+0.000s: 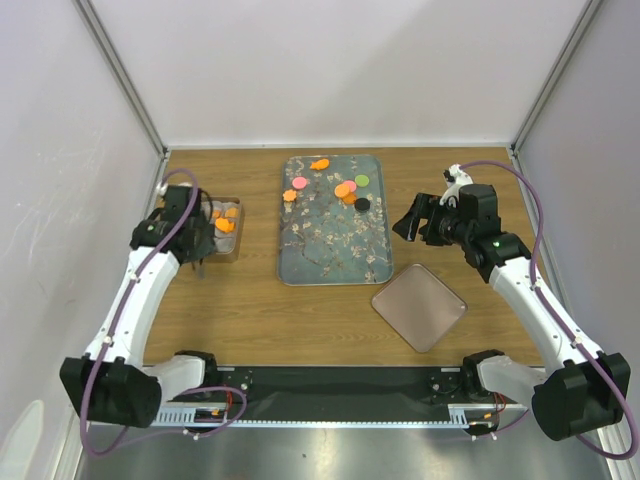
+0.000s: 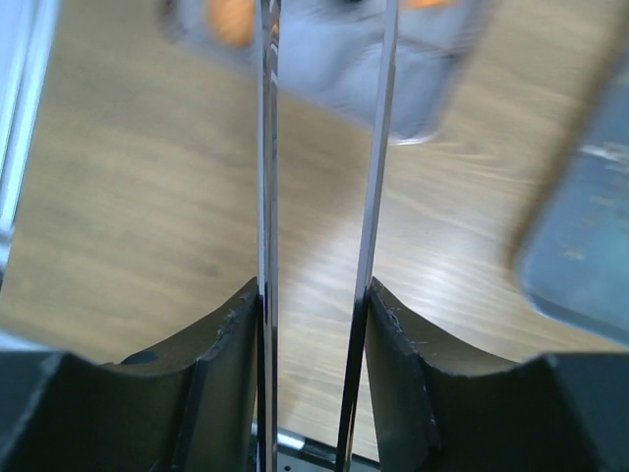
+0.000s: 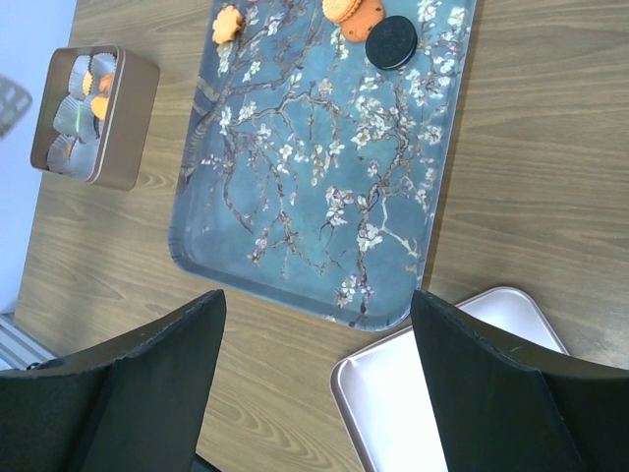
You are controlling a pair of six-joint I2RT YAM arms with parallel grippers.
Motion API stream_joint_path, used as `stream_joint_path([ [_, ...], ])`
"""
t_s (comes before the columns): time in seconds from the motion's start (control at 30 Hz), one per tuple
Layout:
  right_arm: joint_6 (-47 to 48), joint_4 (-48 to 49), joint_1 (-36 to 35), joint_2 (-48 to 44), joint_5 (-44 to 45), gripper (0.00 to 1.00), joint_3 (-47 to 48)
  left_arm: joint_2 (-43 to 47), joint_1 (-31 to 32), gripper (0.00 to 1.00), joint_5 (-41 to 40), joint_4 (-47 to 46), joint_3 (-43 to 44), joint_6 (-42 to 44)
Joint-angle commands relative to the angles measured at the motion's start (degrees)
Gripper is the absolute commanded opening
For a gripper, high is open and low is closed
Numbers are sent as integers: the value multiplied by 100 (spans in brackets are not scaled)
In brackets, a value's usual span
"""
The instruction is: Pack the cookies
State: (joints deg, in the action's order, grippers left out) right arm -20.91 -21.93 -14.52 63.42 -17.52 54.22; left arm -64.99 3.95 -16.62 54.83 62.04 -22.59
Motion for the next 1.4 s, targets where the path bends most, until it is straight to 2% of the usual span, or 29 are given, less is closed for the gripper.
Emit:
stream_joint_path([
  [0.0,16,189,29,-75,-24,83,10,-285,676,48,-236,36,685,-158],
  [0.03,16,181,29,-75,-6,83,1,-382,982,48,-262,37,904,-202],
  [0.23,25,181,46,-49,47,83,19,-1436,1897,49,-52,-306,1590,-264],
  [0.43,43,163,46,-66,117,83,28,-2631,2268,51,300,-762,2162,-167],
  [0.87,43,137,55,-66,161,83,28,-4125,2277,51,379,-825,3323,0],
  [1.37,51,145,55,-75,143,83,28,-4426,2242,51,159,-780,3420,-132],
])
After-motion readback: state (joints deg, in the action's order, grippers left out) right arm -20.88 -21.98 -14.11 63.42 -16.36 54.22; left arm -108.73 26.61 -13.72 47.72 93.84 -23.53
